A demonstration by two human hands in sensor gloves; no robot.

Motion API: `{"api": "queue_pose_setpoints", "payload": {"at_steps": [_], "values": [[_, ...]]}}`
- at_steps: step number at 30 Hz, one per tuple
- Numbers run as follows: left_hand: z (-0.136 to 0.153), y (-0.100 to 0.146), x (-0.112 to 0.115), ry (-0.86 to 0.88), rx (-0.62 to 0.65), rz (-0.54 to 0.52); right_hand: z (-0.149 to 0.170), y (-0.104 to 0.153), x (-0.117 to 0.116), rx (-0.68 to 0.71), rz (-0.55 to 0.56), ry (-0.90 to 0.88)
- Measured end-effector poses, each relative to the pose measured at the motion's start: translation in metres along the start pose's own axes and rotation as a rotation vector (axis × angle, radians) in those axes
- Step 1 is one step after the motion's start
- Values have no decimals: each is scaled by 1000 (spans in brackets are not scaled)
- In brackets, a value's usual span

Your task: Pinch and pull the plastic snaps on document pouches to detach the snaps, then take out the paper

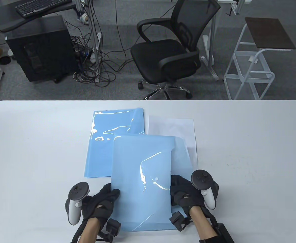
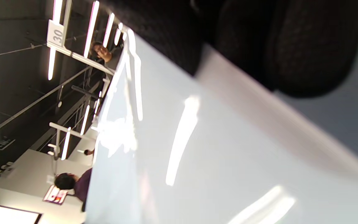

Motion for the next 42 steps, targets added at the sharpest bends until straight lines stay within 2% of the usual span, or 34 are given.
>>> {"api": "queue_pose_setpoints", "payload": {"at_steps": [6, 16, 35, 42], "values": [[-4, 4, -6, 5, 15, -41, -8, 7, 18, -26, 86, 50], [-4, 8, -20, -19, 4, -115, -2, 18, 52, -87, 115, 75], [-1, 10, -36, -9, -40, -159, -28, 35, 194, -143, 250, 134], [0, 11, -37, 2, -46, -146, -16, 37, 239, -150, 416, 72]]}}
Point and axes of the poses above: the tracker on the back of each hand, its own z axis roughly to the little-finger side, its own y axis roughly from the fingertips to the wrist, x = y × z, the point moved 2 cm from there along -y, roughly from the wrist to the fingertips, and after that the axes turned 3 degrees about -y, right-handed, at the moved point
